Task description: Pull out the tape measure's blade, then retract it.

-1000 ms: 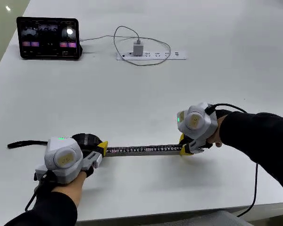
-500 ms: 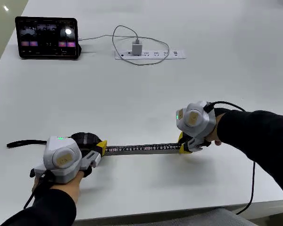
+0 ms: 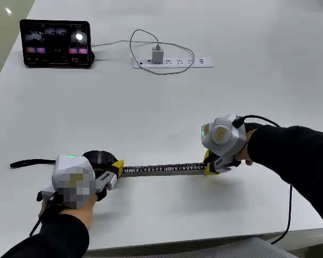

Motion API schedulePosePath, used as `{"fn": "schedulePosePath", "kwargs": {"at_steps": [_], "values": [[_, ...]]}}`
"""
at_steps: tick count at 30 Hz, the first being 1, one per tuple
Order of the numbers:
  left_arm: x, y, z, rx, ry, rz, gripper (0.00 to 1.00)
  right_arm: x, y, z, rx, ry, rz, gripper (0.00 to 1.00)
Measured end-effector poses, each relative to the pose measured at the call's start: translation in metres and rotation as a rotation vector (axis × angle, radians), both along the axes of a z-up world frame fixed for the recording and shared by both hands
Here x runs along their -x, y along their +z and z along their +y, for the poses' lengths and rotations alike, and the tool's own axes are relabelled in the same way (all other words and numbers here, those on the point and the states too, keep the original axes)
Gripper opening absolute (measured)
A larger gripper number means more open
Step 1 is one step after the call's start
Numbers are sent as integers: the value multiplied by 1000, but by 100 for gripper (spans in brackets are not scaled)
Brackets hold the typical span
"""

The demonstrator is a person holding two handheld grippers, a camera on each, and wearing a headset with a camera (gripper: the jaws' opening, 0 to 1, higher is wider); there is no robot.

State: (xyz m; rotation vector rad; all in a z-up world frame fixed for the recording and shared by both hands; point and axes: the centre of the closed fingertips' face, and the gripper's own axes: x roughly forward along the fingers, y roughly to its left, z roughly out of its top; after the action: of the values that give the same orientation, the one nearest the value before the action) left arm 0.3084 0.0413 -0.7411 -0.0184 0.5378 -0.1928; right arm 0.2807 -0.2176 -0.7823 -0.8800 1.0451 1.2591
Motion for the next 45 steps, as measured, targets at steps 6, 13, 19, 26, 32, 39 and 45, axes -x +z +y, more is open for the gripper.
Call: {"fn": "schedulePosePath", "kwargs": {"at_steps": [6, 13, 19, 26, 32, 39, 45], "values": [[0, 0, 0, 2, 0, 1, 61, 0, 0, 1, 15, 6, -5, 10], [0, -1, 0, 1, -1, 4, 61, 0, 0, 4, 25, -20, -3, 10], [1, -1, 0, 2, -2, 8, 61, 0, 0, 6, 22, -18, -6, 10], [1, -1, 0, 4, 0, 10, 61, 1, 0, 8, 20, -16, -9, 10], [1, -1, 0, 6, -1, 13, 61, 1, 0, 11, 21, 15, -18, 10], [1, -1, 0, 6, -3, 8, 61, 1, 1, 12, -15, 25, -26, 10], [1, -1, 0, 6, -6, 9, 61, 0, 1, 16, -32, 17, -19, 10]]}}
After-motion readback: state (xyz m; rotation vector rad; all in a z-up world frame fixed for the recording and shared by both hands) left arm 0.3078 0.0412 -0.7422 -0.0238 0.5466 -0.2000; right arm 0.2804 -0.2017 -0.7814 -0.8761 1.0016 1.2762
